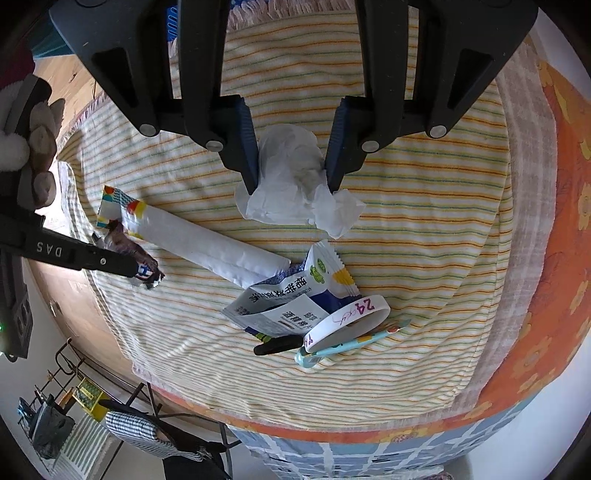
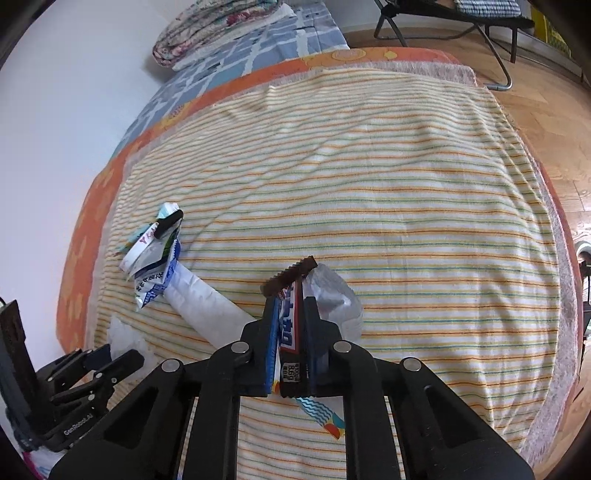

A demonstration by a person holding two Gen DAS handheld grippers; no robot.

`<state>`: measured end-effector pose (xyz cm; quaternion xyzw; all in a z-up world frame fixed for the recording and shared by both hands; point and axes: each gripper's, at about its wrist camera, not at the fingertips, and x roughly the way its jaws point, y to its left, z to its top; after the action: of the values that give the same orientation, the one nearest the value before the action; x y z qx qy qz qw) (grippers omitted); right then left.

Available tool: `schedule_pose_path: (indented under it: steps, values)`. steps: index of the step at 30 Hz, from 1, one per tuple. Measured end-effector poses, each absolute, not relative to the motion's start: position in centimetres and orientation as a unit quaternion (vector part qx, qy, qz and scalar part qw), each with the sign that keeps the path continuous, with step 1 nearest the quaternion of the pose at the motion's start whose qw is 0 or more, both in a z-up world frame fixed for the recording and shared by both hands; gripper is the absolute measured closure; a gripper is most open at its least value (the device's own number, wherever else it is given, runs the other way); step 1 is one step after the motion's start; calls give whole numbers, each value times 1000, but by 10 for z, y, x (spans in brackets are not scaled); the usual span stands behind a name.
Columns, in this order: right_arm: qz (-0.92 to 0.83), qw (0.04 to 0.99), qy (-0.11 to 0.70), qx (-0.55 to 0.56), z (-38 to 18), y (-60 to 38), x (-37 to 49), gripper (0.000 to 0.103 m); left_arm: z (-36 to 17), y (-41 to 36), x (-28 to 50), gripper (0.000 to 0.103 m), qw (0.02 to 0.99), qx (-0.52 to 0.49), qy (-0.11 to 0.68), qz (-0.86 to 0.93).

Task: Collect trash
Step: 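Grasp the white tissue with the left tool while the right tool grasps the chocolate wrapper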

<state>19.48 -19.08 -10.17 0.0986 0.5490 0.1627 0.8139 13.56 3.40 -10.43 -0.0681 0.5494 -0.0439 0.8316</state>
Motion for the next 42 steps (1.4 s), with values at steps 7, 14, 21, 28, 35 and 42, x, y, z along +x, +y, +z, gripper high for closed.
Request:
schedule_pose_path:
  steps: [7,14,21,28,35,42]
  values:
    - [167,819,541,92,-99,-192,195,95,-103,34,134,69,833,-66,548,-43]
    - [174,830,525,76,-86,-191,188,98,-99,35,129,69,836,-66,543,-49]
    - [175,838,511,77,-75,-197,180,99,-91,32,120,69,842,-54,534,-51]
    - [173,825,536,40,-86,-194,186,98,-90,31,116,69,842,-52,534,-52]
    - [136,820,555,-37,-112,-185,198,42,-91,30,117,69,842,-53,534,-54]
    - [125,817,563,-6,-123,-199,213,43,-92,30,121,69,839,-54,539,-56]
